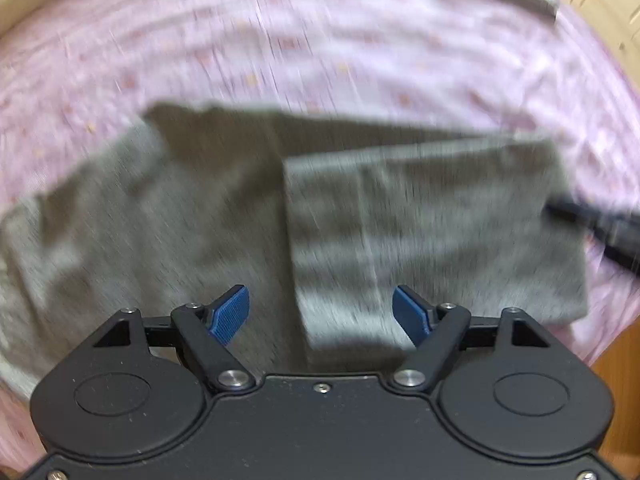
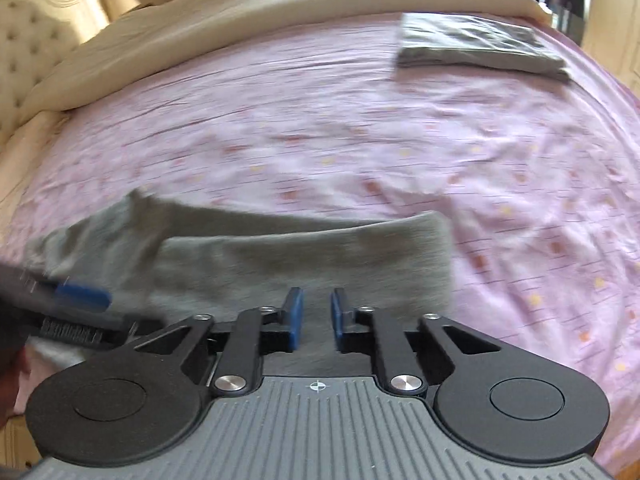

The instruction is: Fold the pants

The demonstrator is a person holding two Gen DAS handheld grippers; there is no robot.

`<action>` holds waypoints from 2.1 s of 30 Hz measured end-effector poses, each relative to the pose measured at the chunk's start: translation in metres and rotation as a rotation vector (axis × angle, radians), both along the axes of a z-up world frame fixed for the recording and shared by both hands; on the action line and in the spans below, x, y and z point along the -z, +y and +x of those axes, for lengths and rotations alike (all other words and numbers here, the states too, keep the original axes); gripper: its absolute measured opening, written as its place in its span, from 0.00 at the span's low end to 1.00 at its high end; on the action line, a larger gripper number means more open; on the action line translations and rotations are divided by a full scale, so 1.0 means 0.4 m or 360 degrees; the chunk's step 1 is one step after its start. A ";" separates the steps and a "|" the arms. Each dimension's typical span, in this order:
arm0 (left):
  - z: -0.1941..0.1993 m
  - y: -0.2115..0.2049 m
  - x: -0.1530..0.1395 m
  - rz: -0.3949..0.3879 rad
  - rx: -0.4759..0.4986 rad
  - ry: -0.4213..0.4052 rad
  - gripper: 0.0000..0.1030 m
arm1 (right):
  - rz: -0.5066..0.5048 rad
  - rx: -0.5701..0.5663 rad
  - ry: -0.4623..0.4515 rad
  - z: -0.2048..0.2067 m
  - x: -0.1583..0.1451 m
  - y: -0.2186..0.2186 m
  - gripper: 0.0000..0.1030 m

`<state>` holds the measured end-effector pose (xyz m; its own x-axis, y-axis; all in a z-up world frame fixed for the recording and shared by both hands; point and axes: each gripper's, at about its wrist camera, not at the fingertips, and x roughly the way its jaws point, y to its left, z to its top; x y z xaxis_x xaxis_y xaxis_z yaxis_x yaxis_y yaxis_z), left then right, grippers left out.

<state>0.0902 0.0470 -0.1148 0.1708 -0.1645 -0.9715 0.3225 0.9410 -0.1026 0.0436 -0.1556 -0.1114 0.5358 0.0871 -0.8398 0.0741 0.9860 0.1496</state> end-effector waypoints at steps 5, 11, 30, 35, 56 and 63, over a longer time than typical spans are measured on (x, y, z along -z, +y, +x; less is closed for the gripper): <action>-0.039 -0.015 0.067 0.0140 -0.0018 0.0075 0.81 | 0.0016 0.0038 0.0052 0.057 0.053 -0.077 0.14; -0.035 -0.008 0.076 0.0160 -0.0161 0.0103 0.83 | -0.0021 0.0030 0.0182 0.114 0.130 -0.135 0.04; -0.077 0.254 -0.029 0.0255 -0.0514 -0.0030 0.81 | 0.0147 -0.0257 0.0107 0.059 0.060 0.061 0.07; -0.077 0.348 -0.043 0.0264 -0.0488 -0.0067 0.81 | 0.0167 -0.0309 0.0193 0.026 0.084 0.181 0.07; 0.010 0.761 -0.048 0.0082 -0.0528 -0.0228 0.82 | -0.0038 0.0160 0.0282 -0.031 0.082 0.431 0.07; 0.015 0.876 0.028 0.0032 -0.0619 -0.0096 0.82 | 0.0021 0.0165 0.0258 -0.045 0.049 0.502 0.07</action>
<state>0.0964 0.3975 -0.1261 0.2733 -0.0571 -0.9602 -0.0537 0.9958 -0.0744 0.0256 0.0452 -0.1311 0.4006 0.0501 -0.9149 0.1996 0.9697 0.1405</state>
